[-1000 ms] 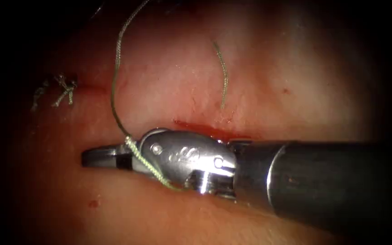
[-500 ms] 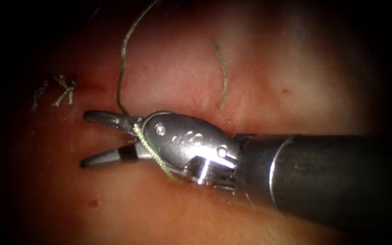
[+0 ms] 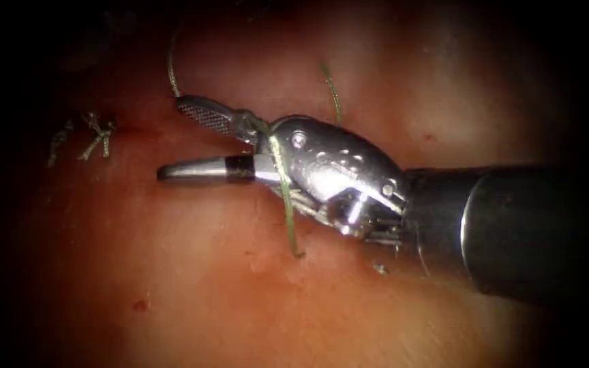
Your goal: Wound Closure
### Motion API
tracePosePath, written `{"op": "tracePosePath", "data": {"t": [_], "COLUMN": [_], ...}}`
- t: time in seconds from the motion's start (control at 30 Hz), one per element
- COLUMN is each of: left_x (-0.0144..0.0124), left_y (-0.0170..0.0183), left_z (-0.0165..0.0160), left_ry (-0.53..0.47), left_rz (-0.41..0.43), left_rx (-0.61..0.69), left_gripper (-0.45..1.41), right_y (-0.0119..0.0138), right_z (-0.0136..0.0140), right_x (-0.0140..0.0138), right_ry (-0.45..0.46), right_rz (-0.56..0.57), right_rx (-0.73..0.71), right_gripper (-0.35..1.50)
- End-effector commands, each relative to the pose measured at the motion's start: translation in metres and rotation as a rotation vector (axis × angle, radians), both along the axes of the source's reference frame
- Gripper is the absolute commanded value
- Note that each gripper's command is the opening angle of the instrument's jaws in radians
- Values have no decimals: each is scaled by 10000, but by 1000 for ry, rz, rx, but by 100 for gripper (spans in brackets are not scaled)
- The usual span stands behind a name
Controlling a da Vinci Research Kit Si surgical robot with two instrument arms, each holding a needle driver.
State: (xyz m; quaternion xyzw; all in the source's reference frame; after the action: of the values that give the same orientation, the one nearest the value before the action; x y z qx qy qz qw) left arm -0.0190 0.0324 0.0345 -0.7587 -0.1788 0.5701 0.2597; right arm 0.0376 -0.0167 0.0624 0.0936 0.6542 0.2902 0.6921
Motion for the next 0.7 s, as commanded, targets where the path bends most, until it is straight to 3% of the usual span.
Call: {"op": "tracePosePath", "data": {"t": [0.03, 0.2, 0.7], "left_x": [-3, 2, 1], "left_y": [-3, -50, -141], "left_z": [3, -14, -56], "left_ry": [0, 9, -25], "left_rz": [-2, -7, 36], "left_rx": [-4, -18, -14], "left_gripper": [-45, -45, -45], "right_y": [4, 10, 22], "right_z": [9, 14, 25], "right_x": [1, -10, -21], "right_ry": [-14, -50, -104], "right_rz": [18, 86, 161], "right_rx": [-1, 1, 9], "right_gripper": [66, 66, 54]}}
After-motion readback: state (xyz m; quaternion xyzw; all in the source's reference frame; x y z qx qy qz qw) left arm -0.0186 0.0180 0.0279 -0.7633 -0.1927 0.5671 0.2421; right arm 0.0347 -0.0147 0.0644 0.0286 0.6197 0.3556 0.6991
